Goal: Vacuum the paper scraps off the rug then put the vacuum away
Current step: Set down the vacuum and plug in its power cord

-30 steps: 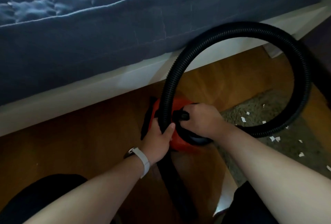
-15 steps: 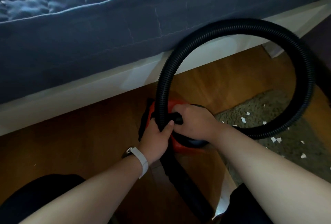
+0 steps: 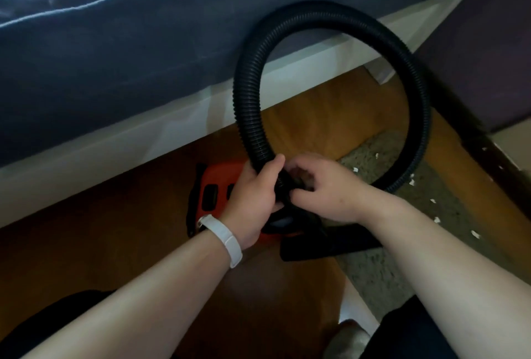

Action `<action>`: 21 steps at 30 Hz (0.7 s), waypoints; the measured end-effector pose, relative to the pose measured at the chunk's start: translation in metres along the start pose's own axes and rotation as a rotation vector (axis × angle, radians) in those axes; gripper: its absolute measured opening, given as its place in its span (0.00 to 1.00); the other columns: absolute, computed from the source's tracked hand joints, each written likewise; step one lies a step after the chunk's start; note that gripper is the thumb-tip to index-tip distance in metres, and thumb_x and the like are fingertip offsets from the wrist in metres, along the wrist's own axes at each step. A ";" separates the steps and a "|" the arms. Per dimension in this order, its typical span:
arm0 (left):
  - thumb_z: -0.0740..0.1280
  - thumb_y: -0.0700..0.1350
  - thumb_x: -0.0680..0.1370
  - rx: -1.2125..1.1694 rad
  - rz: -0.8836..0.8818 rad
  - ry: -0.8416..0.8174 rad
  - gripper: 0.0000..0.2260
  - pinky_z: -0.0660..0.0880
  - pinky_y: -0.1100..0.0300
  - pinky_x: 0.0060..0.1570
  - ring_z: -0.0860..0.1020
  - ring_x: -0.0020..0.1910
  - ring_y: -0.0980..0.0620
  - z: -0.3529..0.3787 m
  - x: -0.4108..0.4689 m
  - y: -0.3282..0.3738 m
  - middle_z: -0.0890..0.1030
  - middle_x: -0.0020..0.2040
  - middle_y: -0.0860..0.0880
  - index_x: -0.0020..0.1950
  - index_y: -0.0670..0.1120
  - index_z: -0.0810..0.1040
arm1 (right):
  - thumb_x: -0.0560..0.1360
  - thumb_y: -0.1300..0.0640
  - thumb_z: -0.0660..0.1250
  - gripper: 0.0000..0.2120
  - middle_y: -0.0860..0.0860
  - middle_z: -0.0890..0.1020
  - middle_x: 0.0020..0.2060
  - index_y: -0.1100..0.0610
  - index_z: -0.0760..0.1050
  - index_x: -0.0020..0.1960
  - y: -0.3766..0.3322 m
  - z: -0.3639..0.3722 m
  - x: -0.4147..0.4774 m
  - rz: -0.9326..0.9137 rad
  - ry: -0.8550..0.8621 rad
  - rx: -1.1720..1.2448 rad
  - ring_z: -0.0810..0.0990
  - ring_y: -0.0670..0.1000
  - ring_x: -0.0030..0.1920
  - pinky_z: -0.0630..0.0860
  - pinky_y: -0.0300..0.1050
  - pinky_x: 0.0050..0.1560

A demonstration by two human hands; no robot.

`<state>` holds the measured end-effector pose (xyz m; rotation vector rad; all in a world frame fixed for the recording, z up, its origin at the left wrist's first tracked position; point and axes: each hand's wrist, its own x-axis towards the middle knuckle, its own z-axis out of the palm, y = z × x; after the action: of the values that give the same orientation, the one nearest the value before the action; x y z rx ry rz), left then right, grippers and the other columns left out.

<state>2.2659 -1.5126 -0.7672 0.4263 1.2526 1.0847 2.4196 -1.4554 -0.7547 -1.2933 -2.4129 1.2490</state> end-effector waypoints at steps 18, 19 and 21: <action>0.72 0.57 0.75 0.759 0.236 -0.091 0.14 0.81 0.56 0.48 0.81 0.48 0.59 0.030 0.027 -0.011 0.82 0.48 0.56 0.56 0.55 0.74 | 0.69 0.41 0.71 0.14 0.42 0.79 0.43 0.43 0.73 0.51 0.056 -0.010 -0.032 0.272 -0.003 -0.105 0.79 0.44 0.42 0.80 0.53 0.44; 0.73 0.60 0.73 0.833 0.288 -0.050 0.16 0.80 0.58 0.47 0.80 0.46 0.62 0.025 0.028 -0.009 0.82 0.47 0.57 0.55 0.55 0.74 | 0.69 0.40 0.71 0.14 0.41 0.79 0.43 0.42 0.73 0.51 0.055 -0.010 -0.029 0.285 -0.018 -0.109 0.79 0.44 0.42 0.80 0.52 0.44; 0.70 0.68 0.67 0.936 0.336 0.017 0.21 0.79 0.60 0.43 0.79 0.43 0.64 0.013 0.030 -0.001 0.81 0.45 0.60 0.52 0.57 0.75 | 0.70 0.39 0.71 0.14 0.41 0.80 0.44 0.42 0.73 0.51 0.052 -0.008 -0.023 0.309 -0.040 -0.110 0.80 0.45 0.43 0.80 0.52 0.45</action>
<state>2.2763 -1.4840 -0.7804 1.3718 1.7007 0.7043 2.4709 -1.4525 -0.7814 -1.7429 -2.4062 1.2348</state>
